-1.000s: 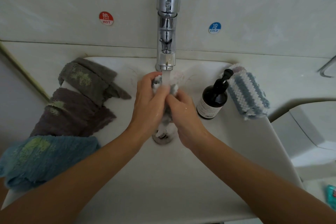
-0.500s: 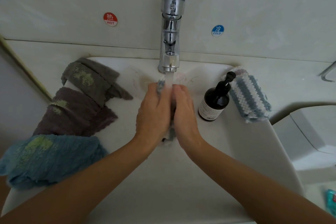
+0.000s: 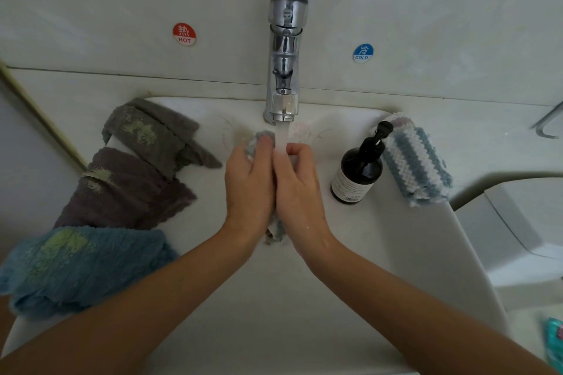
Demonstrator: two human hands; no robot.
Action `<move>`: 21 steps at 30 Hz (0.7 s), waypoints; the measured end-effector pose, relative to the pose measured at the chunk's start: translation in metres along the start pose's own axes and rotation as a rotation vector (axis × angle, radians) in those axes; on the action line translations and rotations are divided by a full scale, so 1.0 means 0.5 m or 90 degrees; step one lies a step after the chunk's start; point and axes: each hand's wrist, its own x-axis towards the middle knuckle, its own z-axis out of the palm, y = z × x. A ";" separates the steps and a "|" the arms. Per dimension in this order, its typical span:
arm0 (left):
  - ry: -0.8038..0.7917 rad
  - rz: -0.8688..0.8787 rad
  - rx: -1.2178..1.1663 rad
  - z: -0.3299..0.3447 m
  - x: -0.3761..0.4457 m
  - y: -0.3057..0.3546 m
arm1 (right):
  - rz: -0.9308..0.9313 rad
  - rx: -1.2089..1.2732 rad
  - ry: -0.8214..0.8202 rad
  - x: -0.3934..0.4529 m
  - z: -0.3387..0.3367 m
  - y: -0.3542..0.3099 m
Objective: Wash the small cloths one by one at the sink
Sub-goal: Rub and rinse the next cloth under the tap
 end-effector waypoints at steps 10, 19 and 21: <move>-0.020 0.115 -0.004 -0.003 0.011 0.016 | 0.098 -0.060 -0.114 0.004 -0.011 -0.002; -0.010 0.151 0.057 -0.038 0.073 0.016 | 0.033 -0.211 -0.234 0.047 -0.061 -0.018; 0.005 0.173 0.085 -0.047 0.086 0.017 | 0.032 -0.234 -0.281 0.051 -0.064 -0.018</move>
